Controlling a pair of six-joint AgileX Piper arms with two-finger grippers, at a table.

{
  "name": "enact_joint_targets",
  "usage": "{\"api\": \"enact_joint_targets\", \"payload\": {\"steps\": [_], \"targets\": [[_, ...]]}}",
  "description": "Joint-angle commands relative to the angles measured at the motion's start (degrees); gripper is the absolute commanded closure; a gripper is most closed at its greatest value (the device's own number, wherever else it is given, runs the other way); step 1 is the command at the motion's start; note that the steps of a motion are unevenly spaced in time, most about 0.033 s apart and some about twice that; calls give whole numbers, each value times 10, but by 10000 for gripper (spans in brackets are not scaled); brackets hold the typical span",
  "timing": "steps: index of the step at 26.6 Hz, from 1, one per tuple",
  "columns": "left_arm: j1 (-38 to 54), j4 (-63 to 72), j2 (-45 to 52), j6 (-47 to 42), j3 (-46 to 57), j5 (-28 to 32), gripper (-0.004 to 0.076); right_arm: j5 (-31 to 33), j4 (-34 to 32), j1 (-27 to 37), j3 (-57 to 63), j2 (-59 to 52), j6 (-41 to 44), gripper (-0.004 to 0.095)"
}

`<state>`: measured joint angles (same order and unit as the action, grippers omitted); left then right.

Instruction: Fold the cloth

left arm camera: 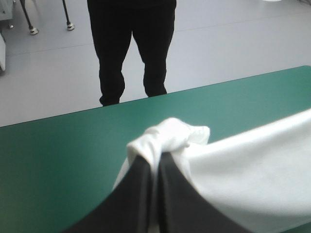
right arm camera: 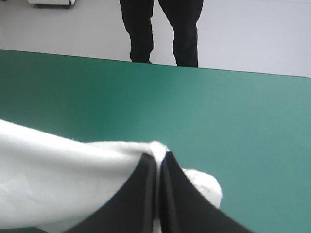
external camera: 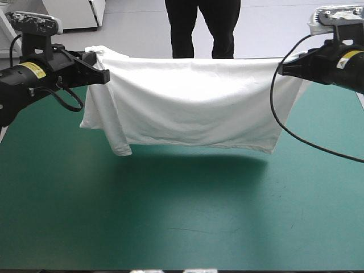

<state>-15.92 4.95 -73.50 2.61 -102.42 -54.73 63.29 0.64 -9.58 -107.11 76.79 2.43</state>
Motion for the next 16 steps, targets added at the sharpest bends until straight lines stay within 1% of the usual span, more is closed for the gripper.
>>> {"api": "enact_joint_targets", "payload": {"steps": [1, 4, 8, 11, 14, 16], "targets": [[0, 27, 34, 4, -20, 27, 733, -36, -2, 3, -18, -44, -5, 925], [0, 34, 33, 4, -21, 19, 733, -36, -1, 3, -18, -52, -5, 925], [0, 34, 22, 4, -21, 43, 733, -55, -1, 3, -18, -44, -5, 925], [0, 36, 4, 4, -21, 83, 733, -82, -1, 3, -18, -29, -5, 925], [0, 41, -18, 4, -21, 137, 733, -108, -2, 3, -18, -6, -5, 925], [0, 48, -35, 4, -21, 183, 733, -137, -6, 3, -18, 14, -5, 925]]}}
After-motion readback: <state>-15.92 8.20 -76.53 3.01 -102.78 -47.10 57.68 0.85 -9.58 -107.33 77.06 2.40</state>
